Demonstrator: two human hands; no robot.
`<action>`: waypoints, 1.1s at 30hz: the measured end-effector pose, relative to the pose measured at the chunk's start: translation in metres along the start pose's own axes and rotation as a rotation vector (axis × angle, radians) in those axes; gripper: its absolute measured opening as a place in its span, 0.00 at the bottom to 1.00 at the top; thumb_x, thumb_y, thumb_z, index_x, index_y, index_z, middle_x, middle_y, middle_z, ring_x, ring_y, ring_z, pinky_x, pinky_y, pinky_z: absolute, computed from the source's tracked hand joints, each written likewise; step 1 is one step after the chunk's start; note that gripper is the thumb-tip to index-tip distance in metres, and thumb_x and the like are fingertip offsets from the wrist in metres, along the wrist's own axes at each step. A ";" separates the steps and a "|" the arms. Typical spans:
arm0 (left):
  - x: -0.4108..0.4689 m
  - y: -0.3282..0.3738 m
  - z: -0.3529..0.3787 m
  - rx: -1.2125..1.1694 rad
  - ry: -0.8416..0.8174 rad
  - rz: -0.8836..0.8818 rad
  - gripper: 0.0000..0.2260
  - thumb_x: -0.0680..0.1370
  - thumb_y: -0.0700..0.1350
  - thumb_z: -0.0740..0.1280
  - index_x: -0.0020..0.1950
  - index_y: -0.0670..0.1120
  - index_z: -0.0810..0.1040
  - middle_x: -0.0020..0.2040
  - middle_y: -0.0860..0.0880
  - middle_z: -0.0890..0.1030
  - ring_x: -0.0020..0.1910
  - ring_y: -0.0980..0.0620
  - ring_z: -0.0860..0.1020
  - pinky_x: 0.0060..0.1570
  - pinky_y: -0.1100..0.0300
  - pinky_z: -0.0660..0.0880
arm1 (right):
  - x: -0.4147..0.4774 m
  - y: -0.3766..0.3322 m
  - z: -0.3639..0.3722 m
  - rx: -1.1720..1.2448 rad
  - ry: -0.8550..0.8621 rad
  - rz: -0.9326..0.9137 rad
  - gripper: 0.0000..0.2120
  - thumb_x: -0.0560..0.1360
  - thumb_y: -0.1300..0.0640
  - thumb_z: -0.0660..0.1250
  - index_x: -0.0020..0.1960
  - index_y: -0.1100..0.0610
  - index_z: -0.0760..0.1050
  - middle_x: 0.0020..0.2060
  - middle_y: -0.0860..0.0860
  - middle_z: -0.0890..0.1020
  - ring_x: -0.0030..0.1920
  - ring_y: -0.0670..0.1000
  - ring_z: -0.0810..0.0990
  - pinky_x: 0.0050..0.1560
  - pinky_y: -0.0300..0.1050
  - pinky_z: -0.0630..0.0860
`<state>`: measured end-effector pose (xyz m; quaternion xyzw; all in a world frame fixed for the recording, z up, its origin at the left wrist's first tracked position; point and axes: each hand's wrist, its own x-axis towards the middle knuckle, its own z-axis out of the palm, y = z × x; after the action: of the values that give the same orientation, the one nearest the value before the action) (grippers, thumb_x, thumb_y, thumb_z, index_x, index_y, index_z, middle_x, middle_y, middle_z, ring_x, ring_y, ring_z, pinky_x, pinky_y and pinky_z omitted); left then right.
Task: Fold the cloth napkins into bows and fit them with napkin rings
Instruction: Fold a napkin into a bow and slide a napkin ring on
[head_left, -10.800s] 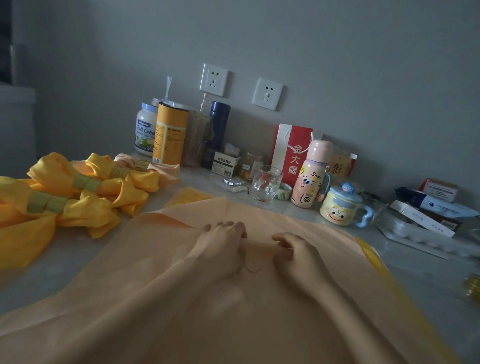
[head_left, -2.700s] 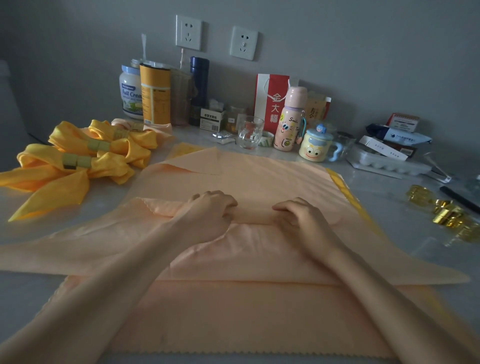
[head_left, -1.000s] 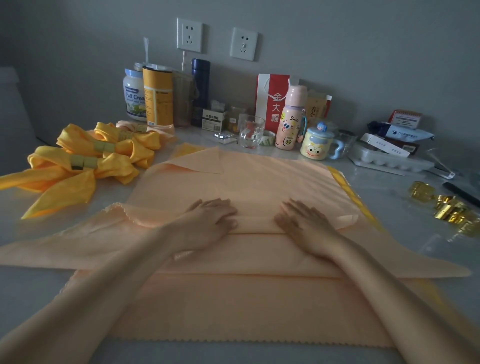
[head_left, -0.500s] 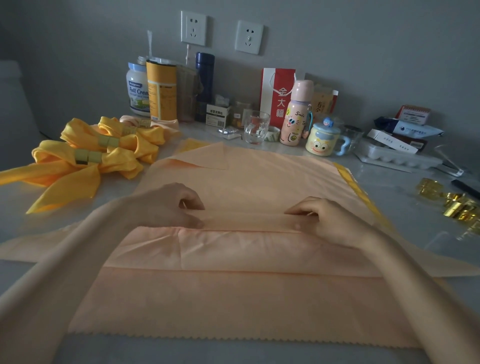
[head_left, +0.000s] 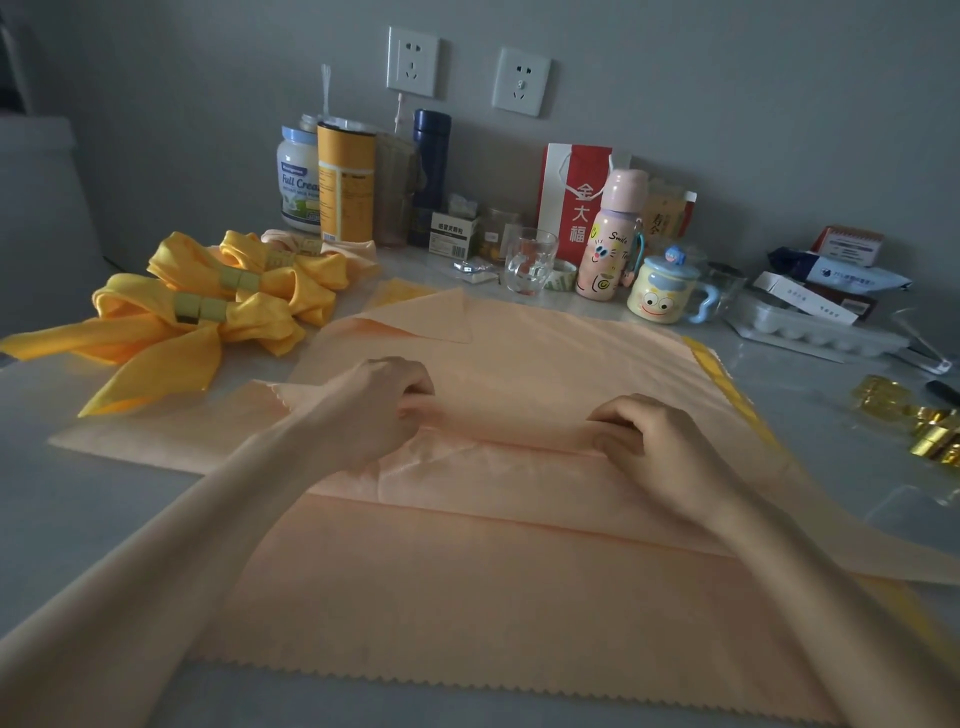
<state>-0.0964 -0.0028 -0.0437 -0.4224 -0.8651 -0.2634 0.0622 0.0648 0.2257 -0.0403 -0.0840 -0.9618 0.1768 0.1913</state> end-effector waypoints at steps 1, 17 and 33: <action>0.000 -0.001 0.001 -0.015 0.016 0.003 0.08 0.73 0.38 0.67 0.51 0.46 0.78 0.48 0.52 0.76 0.49 0.50 0.75 0.48 0.58 0.71 | 0.000 0.000 0.002 -0.022 0.025 -0.011 0.06 0.73 0.64 0.68 0.49 0.57 0.79 0.44 0.47 0.79 0.47 0.46 0.76 0.48 0.30 0.68; -0.003 0.019 0.018 0.207 -0.091 -0.065 0.15 0.77 0.61 0.59 0.41 0.51 0.70 0.54 0.53 0.72 0.57 0.51 0.69 0.54 0.57 0.63 | 0.001 -0.011 0.003 -0.123 -0.148 0.105 0.16 0.77 0.48 0.61 0.32 0.51 0.74 0.49 0.46 0.79 0.52 0.50 0.75 0.55 0.46 0.69; -0.008 0.033 0.033 0.209 -0.327 -0.020 0.23 0.83 0.47 0.45 0.77 0.50 0.46 0.78 0.51 0.46 0.76 0.55 0.44 0.72 0.58 0.39 | 0.003 -0.054 0.038 -0.309 -0.465 0.030 0.28 0.79 0.39 0.42 0.76 0.45 0.42 0.77 0.47 0.43 0.76 0.46 0.41 0.74 0.45 0.39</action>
<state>-0.0622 0.0255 -0.0610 -0.4422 -0.8904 -0.1007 -0.0381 0.0421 0.1649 -0.0523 -0.0836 -0.9941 0.0454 -0.0520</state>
